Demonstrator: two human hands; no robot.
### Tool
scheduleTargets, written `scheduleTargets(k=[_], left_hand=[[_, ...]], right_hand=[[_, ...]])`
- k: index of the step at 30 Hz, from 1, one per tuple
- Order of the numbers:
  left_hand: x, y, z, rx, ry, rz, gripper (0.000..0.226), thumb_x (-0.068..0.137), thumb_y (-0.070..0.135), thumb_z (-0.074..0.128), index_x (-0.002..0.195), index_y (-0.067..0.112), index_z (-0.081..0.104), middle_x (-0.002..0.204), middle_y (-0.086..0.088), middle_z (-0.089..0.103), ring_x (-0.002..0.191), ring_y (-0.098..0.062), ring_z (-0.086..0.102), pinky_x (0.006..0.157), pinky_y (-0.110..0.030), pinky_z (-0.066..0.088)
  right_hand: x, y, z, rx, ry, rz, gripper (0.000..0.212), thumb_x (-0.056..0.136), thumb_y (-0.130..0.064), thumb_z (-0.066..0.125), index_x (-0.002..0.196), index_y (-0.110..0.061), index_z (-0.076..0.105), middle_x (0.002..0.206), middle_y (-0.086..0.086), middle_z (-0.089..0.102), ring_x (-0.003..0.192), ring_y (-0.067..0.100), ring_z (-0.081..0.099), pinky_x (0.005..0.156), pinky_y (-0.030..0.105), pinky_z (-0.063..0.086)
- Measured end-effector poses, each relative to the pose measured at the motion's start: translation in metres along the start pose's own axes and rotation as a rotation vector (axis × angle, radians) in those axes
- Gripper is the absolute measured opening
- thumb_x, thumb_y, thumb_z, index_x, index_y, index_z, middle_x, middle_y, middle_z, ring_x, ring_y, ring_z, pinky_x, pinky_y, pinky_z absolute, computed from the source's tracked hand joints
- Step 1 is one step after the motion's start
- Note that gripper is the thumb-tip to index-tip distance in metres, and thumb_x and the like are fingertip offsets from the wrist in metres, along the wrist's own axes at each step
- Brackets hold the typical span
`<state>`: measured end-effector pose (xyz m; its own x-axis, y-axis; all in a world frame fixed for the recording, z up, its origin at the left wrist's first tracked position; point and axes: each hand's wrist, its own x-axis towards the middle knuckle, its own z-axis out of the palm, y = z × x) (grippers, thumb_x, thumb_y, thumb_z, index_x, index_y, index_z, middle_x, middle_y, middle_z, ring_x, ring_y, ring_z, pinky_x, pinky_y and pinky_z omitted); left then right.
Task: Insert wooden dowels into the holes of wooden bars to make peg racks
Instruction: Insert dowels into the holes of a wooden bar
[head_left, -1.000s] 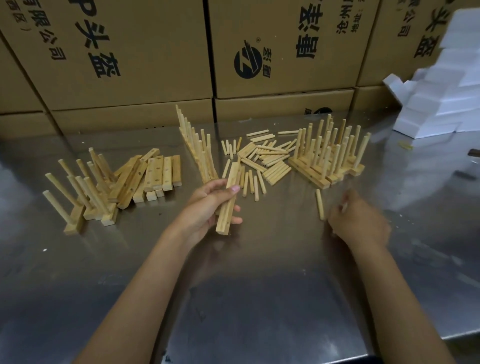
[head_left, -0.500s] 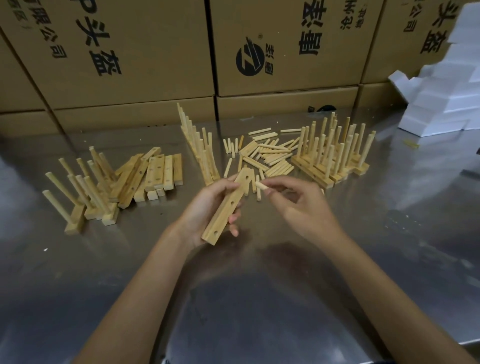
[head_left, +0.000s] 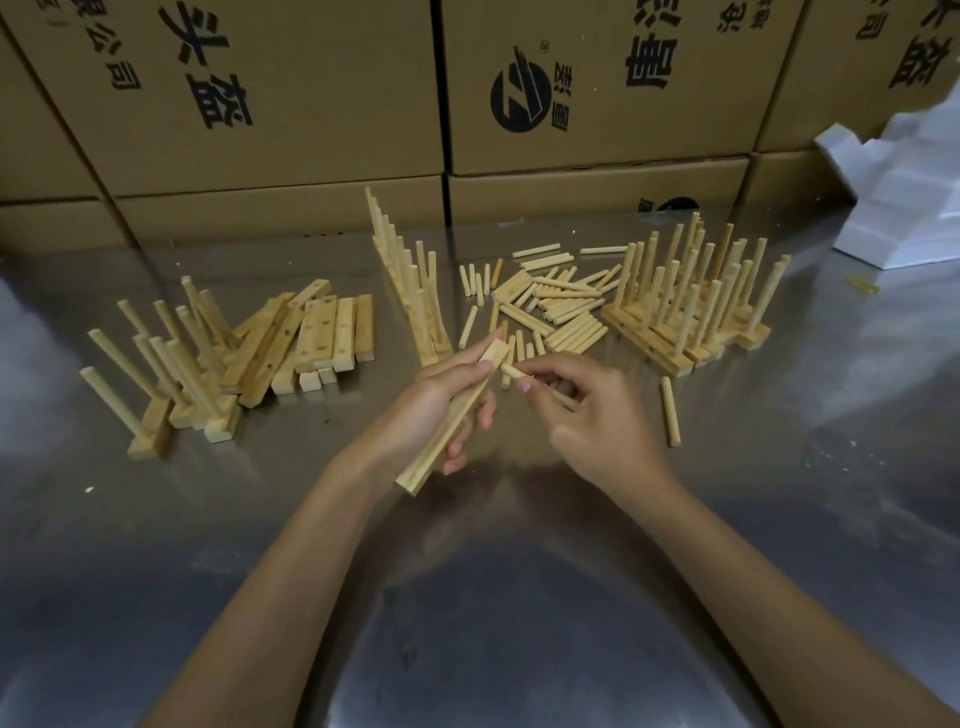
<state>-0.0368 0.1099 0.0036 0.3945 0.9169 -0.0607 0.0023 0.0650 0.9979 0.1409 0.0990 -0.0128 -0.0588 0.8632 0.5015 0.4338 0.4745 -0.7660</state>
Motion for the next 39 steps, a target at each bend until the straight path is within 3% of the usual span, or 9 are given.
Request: scheduleTargets(k=[6,11,14,18,23,28,33,36,39], left_hand=[[0.001,-0.003,0.007,-0.064,-0.003,-0.022,0.041,0.106,0.025,0.041,0.144,0.040,0.046,0.061,-0.005,0.048,0.039,-0.015,0.038,0.037,-0.024,0.039],[0.001,0.000,0.009,-0.081,-0.027,-0.014,0.035,0.106,0.027,0.040,0.134,0.044,0.053,0.061,-0.006,0.046,0.038,-0.015,0.038,0.038,-0.023,0.039],[0.000,0.000,0.009,-0.020,-0.024,-0.015,0.039,0.106,0.028,0.038,0.141,0.040,0.050,0.060,-0.006,0.045,0.039,-0.016,0.038,0.038,-0.023,0.038],[0.000,0.000,0.011,0.012,-0.009,-0.004,0.041,0.107,0.026,0.038,0.144,0.039,0.048,0.060,-0.006,0.043,0.038,-0.015,0.038,0.037,-0.023,0.038],[0.000,-0.001,0.012,0.079,0.006,-0.010,0.043,0.107,0.025,0.036,0.148,0.036,0.045,0.058,-0.006,0.043,0.038,-0.017,0.037,0.038,-0.024,0.037],[0.000,0.001,0.014,0.106,0.040,-0.018,0.044,0.107,0.026,0.036,0.148,0.039,0.043,0.057,-0.005,0.044,0.037,-0.016,0.037,0.037,-0.023,0.036],[-0.003,0.006,0.016,0.178,0.060,-0.036,0.044,0.106,0.035,0.040,0.146,0.052,0.034,0.070,-0.004,0.059,0.049,-0.014,0.047,0.042,-0.025,0.037],[-0.007,0.010,0.010,0.153,0.093,-0.102,0.032,0.104,0.032,0.049,0.136,0.033,0.052,0.071,-0.004,0.059,0.051,-0.014,0.049,0.042,-0.024,0.037],[-0.008,0.011,0.001,0.152,0.148,-0.129,0.021,0.103,0.027,0.053,0.120,0.018,0.060,0.067,-0.002,0.055,0.050,-0.013,0.046,0.039,-0.022,0.036]], right_hand=[[-0.004,0.002,0.000,-0.091,0.021,-0.111,0.008,0.092,-0.005,0.064,0.091,-0.011,0.069,0.084,-0.008,0.063,0.077,0.003,0.059,0.061,0.012,0.041],[-0.005,0.000,-0.002,-0.233,0.048,-0.263,0.008,0.092,-0.004,0.061,0.095,-0.009,0.066,0.086,-0.010,0.057,0.071,0.003,0.050,0.063,0.010,0.035],[-0.006,0.000,-0.003,-0.273,0.047,-0.277,0.006,0.093,-0.006,0.060,0.094,-0.009,0.065,0.086,-0.009,0.056,0.071,0.003,0.049,0.062,0.012,0.034],[-0.008,-0.001,-0.002,-0.104,0.036,-0.105,0.008,0.092,-0.007,0.062,0.089,-0.013,0.066,0.076,-0.012,0.059,0.068,0.005,0.055,0.057,0.010,0.035],[-0.006,-0.001,-0.002,0.097,0.013,0.097,0.010,0.091,-0.005,0.065,0.084,-0.011,0.068,0.072,0.001,0.064,0.068,0.008,0.056,0.062,0.025,0.044],[-0.002,-0.006,-0.002,0.236,-0.007,0.207,0.009,0.091,-0.005,0.066,0.083,-0.008,0.070,0.080,0.011,0.069,0.071,0.002,0.057,0.067,0.012,0.043],[0.006,-0.006,-0.008,0.302,-0.032,0.266,0.010,0.090,-0.010,0.070,0.085,-0.017,0.074,0.071,-0.011,0.068,0.075,0.006,0.060,0.075,0.018,0.047],[0.007,-0.005,-0.013,0.323,-0.057,0.284,0.005,0.090,-0.017,0.071,0.087,-0.019,0.076,0.068,-0.011,0.069,0.064,-0.001,0.060,0.063,0.010,0.044],[0.010,-0.001,-0.024,0.229,0.011,0.320,0.026,0.096,-0.035,0.061,0.081,-0.018,0.075,0.070,-0.006,0.071,0.060,-0.005,0.058,0.060,0.018,0.040]])
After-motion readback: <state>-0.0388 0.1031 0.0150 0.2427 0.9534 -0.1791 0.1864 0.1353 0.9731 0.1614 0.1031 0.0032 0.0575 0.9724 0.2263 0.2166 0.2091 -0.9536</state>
